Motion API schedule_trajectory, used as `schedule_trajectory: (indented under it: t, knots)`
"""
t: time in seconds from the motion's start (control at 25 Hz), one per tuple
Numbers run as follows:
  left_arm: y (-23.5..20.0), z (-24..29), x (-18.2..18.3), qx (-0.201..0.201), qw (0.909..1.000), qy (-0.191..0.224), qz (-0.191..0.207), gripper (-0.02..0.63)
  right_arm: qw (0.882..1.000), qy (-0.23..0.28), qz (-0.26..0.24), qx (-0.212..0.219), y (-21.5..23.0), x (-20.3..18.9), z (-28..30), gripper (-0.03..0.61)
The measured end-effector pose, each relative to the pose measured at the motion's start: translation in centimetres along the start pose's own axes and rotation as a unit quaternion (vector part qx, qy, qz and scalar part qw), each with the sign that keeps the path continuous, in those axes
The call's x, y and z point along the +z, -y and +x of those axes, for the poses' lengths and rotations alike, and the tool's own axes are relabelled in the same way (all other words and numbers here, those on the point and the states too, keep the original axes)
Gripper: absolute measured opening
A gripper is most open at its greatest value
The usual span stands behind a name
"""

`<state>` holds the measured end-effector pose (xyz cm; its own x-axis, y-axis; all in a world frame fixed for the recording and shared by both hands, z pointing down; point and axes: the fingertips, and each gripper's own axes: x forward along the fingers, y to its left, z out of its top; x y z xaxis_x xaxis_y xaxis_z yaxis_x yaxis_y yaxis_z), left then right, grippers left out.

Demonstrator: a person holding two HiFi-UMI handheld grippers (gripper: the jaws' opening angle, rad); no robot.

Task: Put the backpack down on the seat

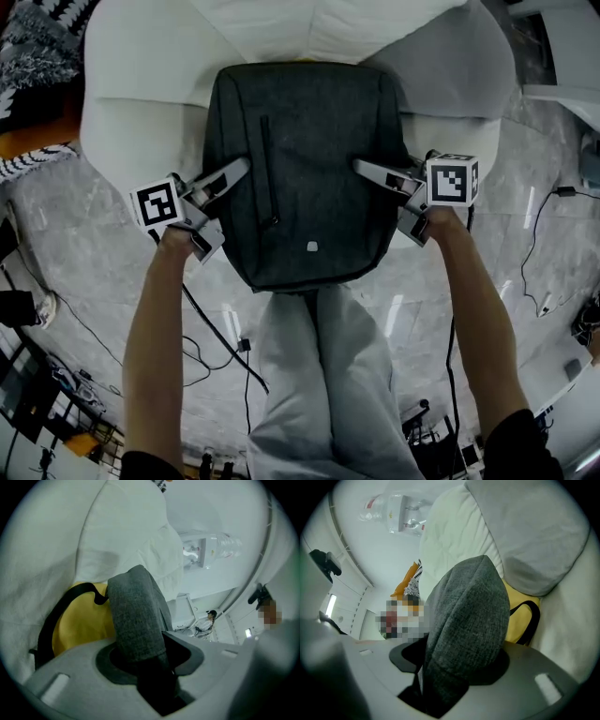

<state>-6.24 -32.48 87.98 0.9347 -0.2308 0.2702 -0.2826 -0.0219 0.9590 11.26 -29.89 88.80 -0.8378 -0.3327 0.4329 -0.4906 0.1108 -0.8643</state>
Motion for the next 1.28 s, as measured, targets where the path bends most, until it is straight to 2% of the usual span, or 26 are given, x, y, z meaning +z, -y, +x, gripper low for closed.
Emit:
schedule_trajectory:
  t: [0.2, 0.32, 0.48, 0.56, 0.6, 0.68, 0.72, 0.92, 1.04, 1.16, 1.28]
  knots:
    - [-2.1, 1.2, 0.8, -0.01, 0.9999, -0.002, 0.0, 0.163, 1.0, 0.002, -0.012, -0.009, 2.0, 0.5, 1.2, 0.262]
    - [-3.8, 1.7, 1.3, 0.0, 0.9999, -0.008, 0.01, 0.163, 1.0, 0.002, -0.018, -0.018, 3.9, 0.5, 1.6, 0.262]
    - [-5.1, 2.4, 1.4, -0.01, 0.9999, -0.006, 0.012, 0.163, 1.0, 0.012, -0.027, -0.005, 4.5, 0.5, 2.8, 0.262]
    - [-6.4, 2.2, 1.3, 0.019, 0.9991, -0.006, 0.037, 0.179, 0.999, 0.017, -0.035, -0.015, 5.2, 0.0, 3.4, 0.264]
    - [-7.5, 2.0, 1.1, 0.047, 0.997, -0.011, 0.061, 0.2, 0.999, 0.015, -0.037, -0.025, 5.7, -0.6, 3.7, 0.264]
    - [-9.9, 1.7, 0.6, 0.106, 0.9879, -0.032, 0.109, 0.247, 0.998, 0.004, -0.041, -0.05, 7.0, -1.8, 4.0, 0.267]
    - [-10.7, 1.7, 0.4, 0.122, 0.9847, -0.042, 0.118, 0.245, 0.997, -0.002, -0.045, -0.06, 7.7, -2.2, 4.2, 0.273]
    - [-11.8, 2.1, 0.2, 0.151, 0.9803, -0.059, 0.113, 0.249, 0.994, -0.026, -0.049, -0.092, 9.6, -2.6, 4.3, 0.299]
    - [-11.7, 1.7, -0.2, 0.157, 0.9817, -0.06, 0.09, 0.253, 0.995, -0.038, -0.026, -0.084, 9.2, -3.4, 4.5, 0.31]
    - [-11.0, 1.2, -0.6, 0.151, 0.9845, -0.057, 0.067, 0.253, 0.994, -0.03, -0.02, -0.1, 9.0, -3.7, 4.0, 0.332]
    - [-10.4, 0.5, -0.9, 0.158, 0.9829, -0.057, 0.075, 0.259, 0.992, -0.012, -0.022, -0.12, 8.9, -3.7, 3.4, 0.355]
